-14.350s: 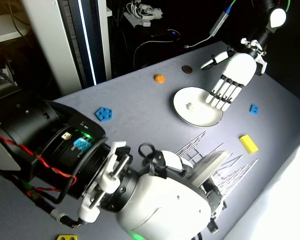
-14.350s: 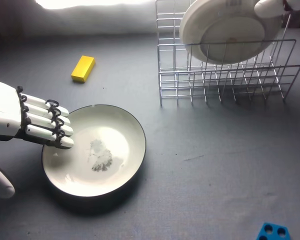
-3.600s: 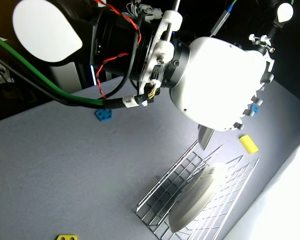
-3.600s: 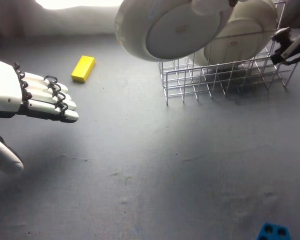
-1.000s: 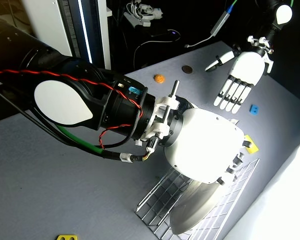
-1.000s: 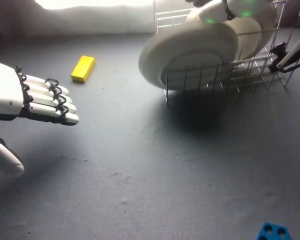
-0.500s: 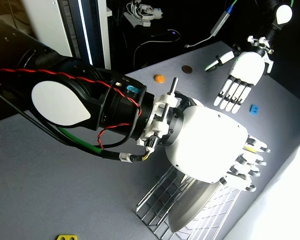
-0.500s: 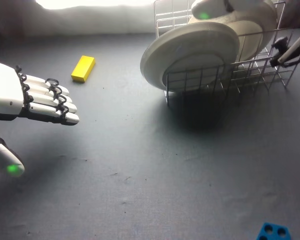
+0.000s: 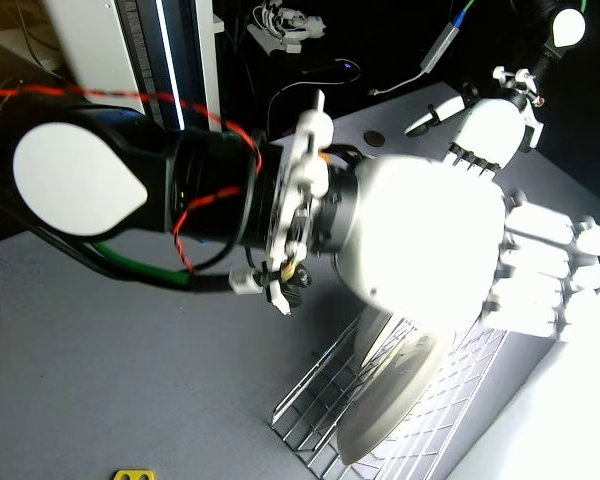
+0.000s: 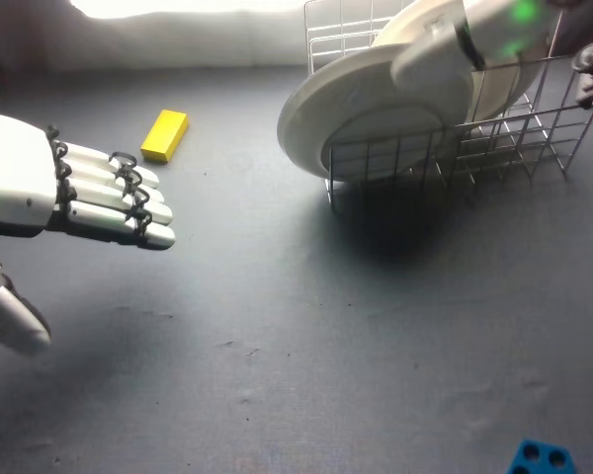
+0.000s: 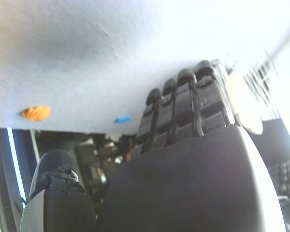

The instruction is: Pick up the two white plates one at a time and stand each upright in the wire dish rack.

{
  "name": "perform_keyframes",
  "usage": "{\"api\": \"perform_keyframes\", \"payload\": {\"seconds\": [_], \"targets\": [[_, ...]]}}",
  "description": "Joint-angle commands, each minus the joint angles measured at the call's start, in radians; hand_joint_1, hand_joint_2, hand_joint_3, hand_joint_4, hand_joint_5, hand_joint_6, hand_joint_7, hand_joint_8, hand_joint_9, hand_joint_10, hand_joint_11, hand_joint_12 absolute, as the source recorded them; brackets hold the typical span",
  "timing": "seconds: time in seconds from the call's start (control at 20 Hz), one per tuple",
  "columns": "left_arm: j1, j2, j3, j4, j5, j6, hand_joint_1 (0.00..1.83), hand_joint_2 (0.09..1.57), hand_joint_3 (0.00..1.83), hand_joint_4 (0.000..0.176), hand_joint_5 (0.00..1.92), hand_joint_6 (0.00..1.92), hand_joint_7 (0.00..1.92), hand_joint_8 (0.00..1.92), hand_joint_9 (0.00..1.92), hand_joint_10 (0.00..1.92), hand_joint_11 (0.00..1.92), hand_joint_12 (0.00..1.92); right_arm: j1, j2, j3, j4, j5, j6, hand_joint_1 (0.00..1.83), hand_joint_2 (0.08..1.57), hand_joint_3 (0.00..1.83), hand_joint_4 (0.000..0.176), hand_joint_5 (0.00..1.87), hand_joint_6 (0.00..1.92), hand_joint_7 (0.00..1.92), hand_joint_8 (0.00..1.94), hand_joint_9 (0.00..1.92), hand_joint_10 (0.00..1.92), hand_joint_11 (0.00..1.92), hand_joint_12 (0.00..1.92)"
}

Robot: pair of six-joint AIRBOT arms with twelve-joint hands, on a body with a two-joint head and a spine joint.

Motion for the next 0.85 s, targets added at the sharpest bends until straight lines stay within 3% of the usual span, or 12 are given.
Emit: {"api": "perform_keyframes", "payload": {"seconds": [0.0, 0.05, 0.25, 0.35, 0.8], "targets": [[-0.006, 0.003, -0.004, -0.033, -0.033, 0.009, 0.0, 1.01, 0.0, 0.0, 0.01, 0.0, 0.01, 0.0, 0.0, 0.0, 0.0, 0.0, 0.001, 0.023, -0.017, 0.041, 0.072, -0.083, 0.88, 0.77, 0.0, 0.009, 0.0, 0.0, 0.0, 0.0, 0.0, 0.0, 0.0, 0.0], [-0.007, 0.004, -0.01, -0.023, -0.033, 0.011, 0.0, 1.02, 0.0, 0.0, 0.0, 0.0, 0.0, 0.0, 0.0, 0.0, 0.0, 0.0, -0.005, 0.035, -0.036, 0.066, 0.061, -0.155, 0.9, 0.79, 0.0, 0.0, 0.0, 0.0, 0.0, 0.0, 0.0, 0.0, 0.0, 0.0], [-0.022, 0.012, -0.024, -0.022, -0.033, 0.012, 0.0, 1.01, 0.0, 0.0, 0.02, 0.01, 0.02, 0.01, 0.0, 0.0, 0.0, 0.0, -0.031, 0.093, -0.123, 0.1, 0.003, -0.355, 0.93, 0.8, 0.0, 0.015, 0.0, 0.0, 0.0, 0.0, 0.0, 0.0, 0.0, 0.0], [-0.023, 0.012, -0.027, -0.022, -0.031, 0.01, 0.0, 1.01, 0.0, 0.0, 0.02, 0.0, 0.01, 0.0, 0.0, 0.0, 0.0, 0.0, -0.061, 0.128, -0.172, 0.251, 0.004, -0.601, 0.94, 0.79, 0.0, 0.0, 0.0, 0.0, 0.0, 0.0, 0.0, 0.0, 0.0, 0.0], [-0.017, 0.027, -0.043, -0.023, -0.033, 0.008, 0.0, 1.01, 0.0, 0.0, 0.02, 0.0, 0.0, 0.0, 0.0, 0.0, 0.0, 0.0, -0.143, 0.26, -0.277, 0.355, 0.077, -0.762, 1.01, 0.81, 0.0, 0.0, 0.0, 0.0, 0.0, 0.0, 0.0, 0.0, 0.0, 0.0]]}}
